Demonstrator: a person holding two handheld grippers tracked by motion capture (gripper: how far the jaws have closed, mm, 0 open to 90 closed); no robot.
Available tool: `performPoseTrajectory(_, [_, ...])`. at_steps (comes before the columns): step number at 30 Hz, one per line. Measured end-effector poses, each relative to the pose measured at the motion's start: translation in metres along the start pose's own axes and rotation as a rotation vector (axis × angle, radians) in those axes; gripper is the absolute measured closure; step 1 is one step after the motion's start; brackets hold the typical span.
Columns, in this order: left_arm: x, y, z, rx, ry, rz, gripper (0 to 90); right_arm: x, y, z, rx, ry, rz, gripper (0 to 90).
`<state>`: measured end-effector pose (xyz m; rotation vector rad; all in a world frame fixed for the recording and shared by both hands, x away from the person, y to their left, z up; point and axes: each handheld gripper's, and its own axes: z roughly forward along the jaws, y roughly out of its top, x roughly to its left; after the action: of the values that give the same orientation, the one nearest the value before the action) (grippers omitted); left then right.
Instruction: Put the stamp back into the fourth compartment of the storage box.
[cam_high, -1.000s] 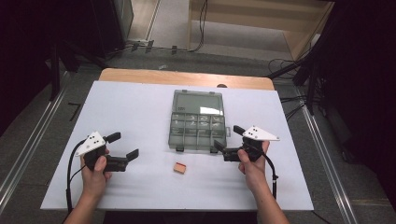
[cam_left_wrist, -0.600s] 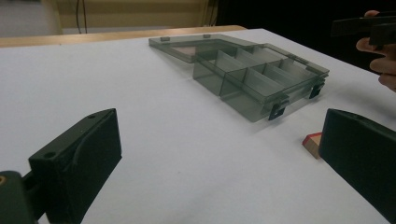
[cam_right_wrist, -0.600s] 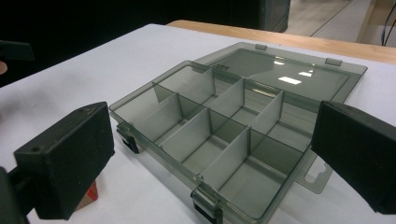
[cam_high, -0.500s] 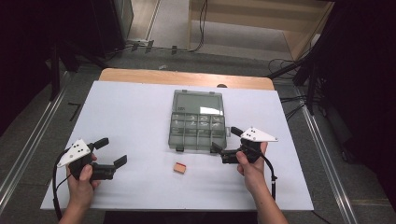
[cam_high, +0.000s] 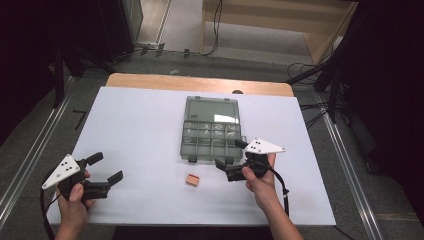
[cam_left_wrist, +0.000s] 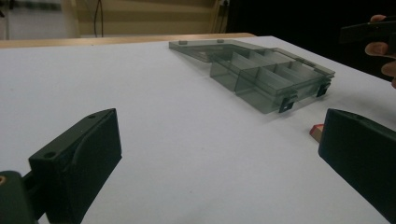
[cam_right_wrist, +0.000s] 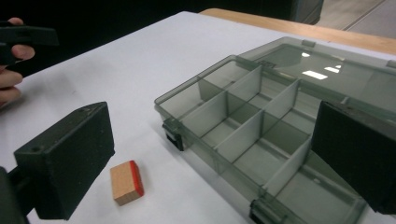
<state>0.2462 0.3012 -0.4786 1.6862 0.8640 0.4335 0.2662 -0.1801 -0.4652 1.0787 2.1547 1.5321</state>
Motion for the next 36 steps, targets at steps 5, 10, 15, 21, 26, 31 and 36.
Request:
performPoseTrajectory(5, [0.001,-0.002,0.002,0.003,-0.009,-0.003,0.0,0.010,0.001,0.006,0.022,0.037,-0.012,0.0])
performPoseTrajectory(10, [0.000,-0.003,0.004,0.006,-0.011,0.000,0.0,0.021,0.002,0.012,0.050,0.072,-0.037,0.0])
performPoseTrajectory(15, [0.000,-0.005,0.005,0.009,-0.014,-0.004,0.0,0.028,0.000,0.018,0.083,0.098,-0.052,0.0])
performPoseTrajectory(21, [0.001,-0.007,0.006,0.007,-0.017,-0.007,0.0,0.036,-0.003,0.026,0.112,0.140,-0.071,0.0])
performPoseTrajectory(26, [0.003,-0.007,0.005,0.002,-0.018,-0.017,0.0,0.041,-0.005,0.031,0.141,0.169,-0.085,3.7])
performPoseTrajectory(31, [0.002,-0.008,0.007,0.011,-0.020,-0.009,0.0,0.048,-0.008,0.039,0.191,0.146,-0.100,13.7])
performPoseTrajectory(36, [0.002,-0.008,0.007,0.011,-0.022,-0.010,0.0,0.052,-0.013,0.048,0.241,0.158,-0.113,22.6])
